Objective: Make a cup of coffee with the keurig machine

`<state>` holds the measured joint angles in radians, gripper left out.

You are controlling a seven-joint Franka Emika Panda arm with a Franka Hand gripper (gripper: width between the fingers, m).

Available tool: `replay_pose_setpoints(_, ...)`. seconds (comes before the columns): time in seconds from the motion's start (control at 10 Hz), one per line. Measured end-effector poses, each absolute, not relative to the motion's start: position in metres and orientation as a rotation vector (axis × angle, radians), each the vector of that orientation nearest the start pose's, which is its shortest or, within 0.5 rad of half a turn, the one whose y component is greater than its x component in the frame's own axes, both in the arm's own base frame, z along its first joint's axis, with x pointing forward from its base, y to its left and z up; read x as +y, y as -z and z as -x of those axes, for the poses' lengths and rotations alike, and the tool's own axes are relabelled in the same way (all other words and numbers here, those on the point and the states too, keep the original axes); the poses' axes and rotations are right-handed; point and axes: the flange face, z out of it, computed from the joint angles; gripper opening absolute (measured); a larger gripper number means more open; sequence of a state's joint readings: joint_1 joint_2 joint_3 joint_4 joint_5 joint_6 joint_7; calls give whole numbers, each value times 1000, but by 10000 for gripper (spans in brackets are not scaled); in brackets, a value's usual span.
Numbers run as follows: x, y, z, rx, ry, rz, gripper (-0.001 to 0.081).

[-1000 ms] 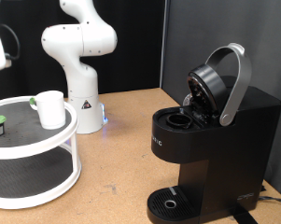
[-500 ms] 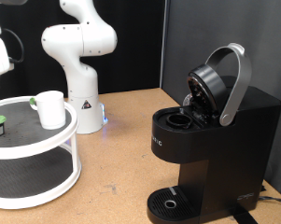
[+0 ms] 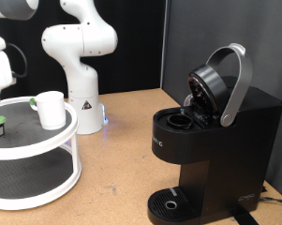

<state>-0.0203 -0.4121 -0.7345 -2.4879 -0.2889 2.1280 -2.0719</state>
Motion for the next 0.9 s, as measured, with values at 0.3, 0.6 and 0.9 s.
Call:
replay_pose_setpoints(0.3,-300,-379,-304,-2148,23,2242,803)
replay_pose_setpoints(0.6,-296,-365,-299,-2170,17,2240,803)
replay_pose_setpoints(0.9,-291,-349,-294,-2186,9,2232,803)
